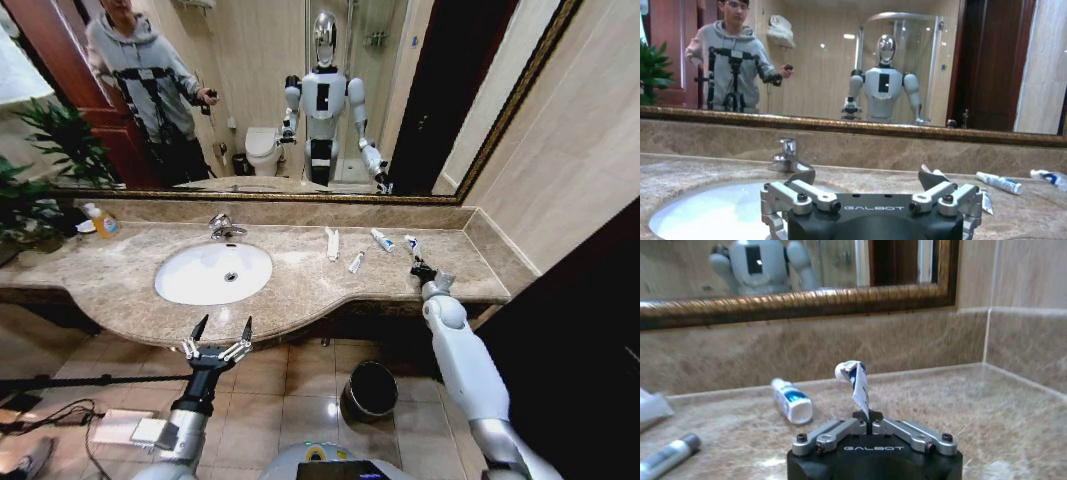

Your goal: Pick up the trash from the sink and place it in the trash bin.

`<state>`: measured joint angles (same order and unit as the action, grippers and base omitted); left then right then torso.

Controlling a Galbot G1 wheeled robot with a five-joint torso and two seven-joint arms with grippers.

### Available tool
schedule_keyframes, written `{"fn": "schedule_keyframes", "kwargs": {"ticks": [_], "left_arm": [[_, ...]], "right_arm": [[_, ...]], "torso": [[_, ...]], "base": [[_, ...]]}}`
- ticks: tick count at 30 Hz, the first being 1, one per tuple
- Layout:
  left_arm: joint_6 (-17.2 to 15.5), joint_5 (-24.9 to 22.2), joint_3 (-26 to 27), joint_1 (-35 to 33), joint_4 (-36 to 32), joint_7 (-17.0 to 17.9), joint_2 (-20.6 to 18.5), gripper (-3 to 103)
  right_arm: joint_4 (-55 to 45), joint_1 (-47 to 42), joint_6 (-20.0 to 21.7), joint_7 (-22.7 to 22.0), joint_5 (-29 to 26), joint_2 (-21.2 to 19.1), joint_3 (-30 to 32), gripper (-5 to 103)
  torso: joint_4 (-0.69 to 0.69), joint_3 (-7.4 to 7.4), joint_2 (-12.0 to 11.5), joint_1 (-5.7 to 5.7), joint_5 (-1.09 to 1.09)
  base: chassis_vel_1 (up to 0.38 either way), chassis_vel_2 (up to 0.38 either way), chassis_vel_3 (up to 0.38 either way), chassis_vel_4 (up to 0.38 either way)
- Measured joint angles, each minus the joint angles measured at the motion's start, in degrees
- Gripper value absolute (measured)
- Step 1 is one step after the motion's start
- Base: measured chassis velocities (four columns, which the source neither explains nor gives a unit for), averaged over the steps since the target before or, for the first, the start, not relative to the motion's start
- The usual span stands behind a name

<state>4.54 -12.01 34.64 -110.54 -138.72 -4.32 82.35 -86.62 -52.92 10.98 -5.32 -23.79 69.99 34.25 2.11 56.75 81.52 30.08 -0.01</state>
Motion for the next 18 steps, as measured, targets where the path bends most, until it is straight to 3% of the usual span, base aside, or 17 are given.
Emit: {"fn": "schedule_keyframes", "kwargs": {"ticks": [8, 11, 18], "left_arm": [[0.0, 0.0, 0.0, 0.0, 0.0, 0.0, 0.0, 100], [0.0, 0.0, 0.0, 0.0, 0.0, 0.0, 0.0, 100], [0.0, 0.0, 0.0, 0.0, 0.0, 0.0, 0.0, 100]], "right_arm": [[-15.5, -12.1, -0.1, -0.7, -0.7, -0.1, 2.0, 0], [-22.8, -21.2, -3.5, -0.6, -0.3, 0.5, 3.0, 0], [-28.5, -32.4, -11.5, -0.4, 2.5, 3.7, 3.7, 0]], "torso": [[0.0, 0.0, 0.0, 0.0, 0.03], [-0.02, 0.0, 0.0, -0.01, 0.02], [0.0, 0.0, 0.0, -0.01, 0.02]], "base": [[0.0, 0.0, 0.0, 0.0], [0.0, 0.0, 0.0, 0.0], [0.0, 0.0, 0.0, 0.0]]}}
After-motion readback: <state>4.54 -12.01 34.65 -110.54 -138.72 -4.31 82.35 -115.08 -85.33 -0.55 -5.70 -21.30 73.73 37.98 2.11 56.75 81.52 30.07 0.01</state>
